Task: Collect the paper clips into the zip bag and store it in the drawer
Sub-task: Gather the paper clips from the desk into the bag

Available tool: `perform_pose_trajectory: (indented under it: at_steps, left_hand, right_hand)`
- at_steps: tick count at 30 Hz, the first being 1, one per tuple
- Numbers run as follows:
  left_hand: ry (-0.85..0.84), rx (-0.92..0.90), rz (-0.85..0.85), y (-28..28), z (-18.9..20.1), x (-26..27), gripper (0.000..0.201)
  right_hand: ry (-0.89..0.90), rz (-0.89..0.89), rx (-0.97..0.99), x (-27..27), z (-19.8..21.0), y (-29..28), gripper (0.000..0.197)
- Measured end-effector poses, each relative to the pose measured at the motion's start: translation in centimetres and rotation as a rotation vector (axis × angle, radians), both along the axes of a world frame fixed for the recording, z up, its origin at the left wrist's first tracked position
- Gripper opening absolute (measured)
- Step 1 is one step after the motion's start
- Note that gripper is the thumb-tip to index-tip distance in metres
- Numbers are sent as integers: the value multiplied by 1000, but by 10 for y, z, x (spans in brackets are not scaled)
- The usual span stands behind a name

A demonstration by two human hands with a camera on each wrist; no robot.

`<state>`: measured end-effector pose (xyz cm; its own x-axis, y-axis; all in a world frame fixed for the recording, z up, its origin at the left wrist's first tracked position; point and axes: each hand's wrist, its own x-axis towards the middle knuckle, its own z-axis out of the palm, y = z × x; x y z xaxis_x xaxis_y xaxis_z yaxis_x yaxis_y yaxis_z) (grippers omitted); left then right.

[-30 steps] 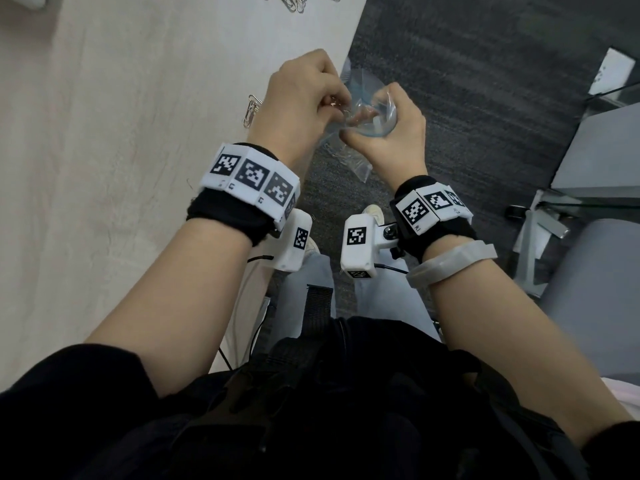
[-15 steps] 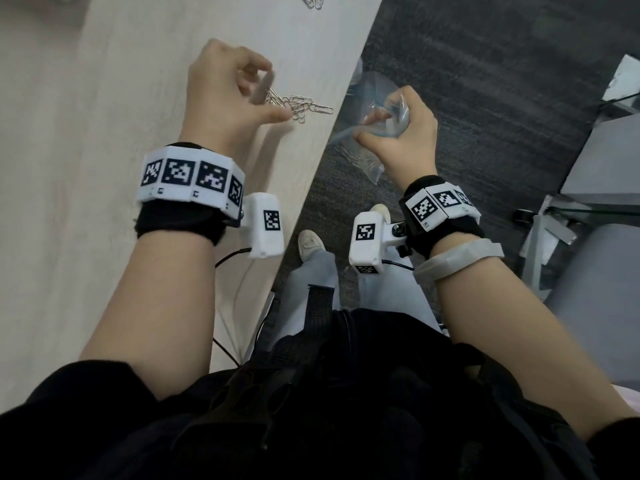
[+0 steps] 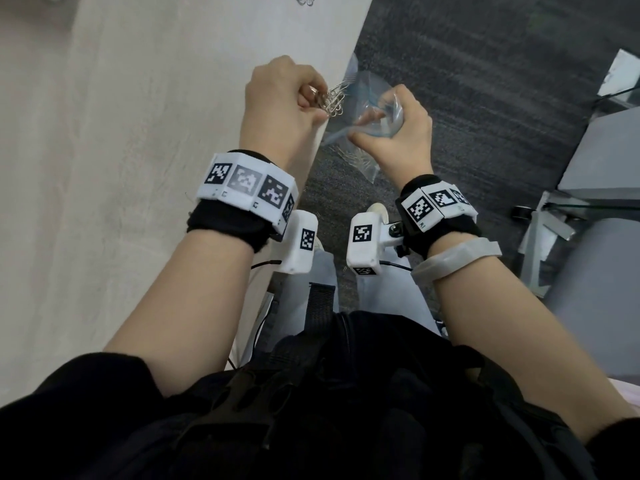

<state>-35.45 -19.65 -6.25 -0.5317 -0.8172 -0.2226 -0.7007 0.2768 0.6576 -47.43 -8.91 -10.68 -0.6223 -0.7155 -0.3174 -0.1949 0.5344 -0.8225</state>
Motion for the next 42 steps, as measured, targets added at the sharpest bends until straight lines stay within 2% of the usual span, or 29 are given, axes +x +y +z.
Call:
perform_pose_trajectory:
  at_steps: [7,10,16,24,35,42]
  left_hand:
    - [-33,-59,-175,8,-1,-22,25]
    - [33,-28,-213,12,-2,-25,28]
    - [201,-62,-43,2,1,-15,30]
    - [189,-178,136,-37,1,4,24]
    - [-157,-168,418,-103,-8,-2,68]
    - [-342,-180,513,-150,-10,-1,69]
  right_hand:
    - [23,22,-24,0,7,1,33]
    - [26,21,-26,-1,8,1,33]
    - [30,-2,-21,-4,3,1,38]
    - [8,-64,-9,-17,4,-5,37]
    - [-24,7,31,-56,4,-51,35]
    - [-32,9,20,-72,4,-74,36]
